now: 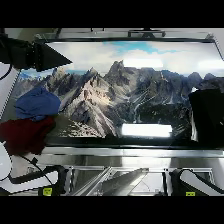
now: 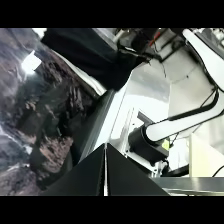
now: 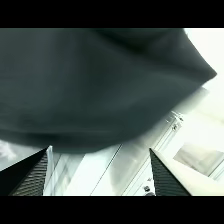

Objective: Fold the shirts.

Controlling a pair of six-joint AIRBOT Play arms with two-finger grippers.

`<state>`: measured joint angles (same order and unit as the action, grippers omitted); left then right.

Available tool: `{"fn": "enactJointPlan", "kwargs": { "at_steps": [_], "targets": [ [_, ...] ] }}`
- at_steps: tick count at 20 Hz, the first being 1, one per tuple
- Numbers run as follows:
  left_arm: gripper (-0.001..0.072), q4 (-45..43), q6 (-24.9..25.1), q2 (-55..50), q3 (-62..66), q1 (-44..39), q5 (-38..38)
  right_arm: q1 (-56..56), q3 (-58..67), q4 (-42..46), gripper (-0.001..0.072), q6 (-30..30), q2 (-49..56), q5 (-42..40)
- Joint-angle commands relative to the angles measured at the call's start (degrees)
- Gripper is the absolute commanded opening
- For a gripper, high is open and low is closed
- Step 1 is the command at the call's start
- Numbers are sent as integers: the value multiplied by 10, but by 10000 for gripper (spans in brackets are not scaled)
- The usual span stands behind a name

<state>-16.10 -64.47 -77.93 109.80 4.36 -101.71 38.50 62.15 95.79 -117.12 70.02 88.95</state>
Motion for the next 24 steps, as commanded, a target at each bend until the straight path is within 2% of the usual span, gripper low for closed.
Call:
{"fn": "enactJointPlan", "kwargs": {
  "at_steps": [1, 5, 6, 7, 8, 9, 10, 13, 15, 17, 20, 22, 24],
  "targets": [
    [23, -10, 0, 0, 0, -25, 13, 0, 40, -21, 696, 40, 1, 18],
    [23, -9, 0, 0, 0, -24, 39, -3, 217, -169, 690, 40, 1, 21],
    [23, -9, -1, 0, 0, -24, 53, -7, 242, -213, 629, 40, 1, 10],
    [22, -10, -4, 0, 0, -24, 73, -14, 258, -257, 384, 40, 1, 6],
    [21, -10, -17, 0, 0, -23, 87, -22, 262, -296, 177, 40, 0, -3],
    [21, -10, -26, 0, 0, -19, 95, -35, 261, -323, 52, 43, 0, -7],
    [20, -15, -27, 0, 0, -15, 96, -53, 261, -336, 26, 57, 0, -9],
    [20, -107, -64, 1, -3, -5, 85, -143, 240, -339, 25, 130, -8, -12],
    [20, -163, -77, 28, -70, -15, 88, -216, 182, -339, 24, 163, -38, -59],
    [20, -197, -64, 82, -204, -33, 114, -297, 88, -339, 24, 195, -77, -122],
    [21, -277, -54, 190, -464, -71, 210, -413, -94, -339, 24, 234, -142, -188],
    [23, -283, -54, 246, -610, -84, 255, -474, -205, -341, 24, 242, -182, -233],
    [23, -276, -54, 286, -707, -93, 286, -502, -259, -348, 25, 242, -202, -262]
  ]
}}
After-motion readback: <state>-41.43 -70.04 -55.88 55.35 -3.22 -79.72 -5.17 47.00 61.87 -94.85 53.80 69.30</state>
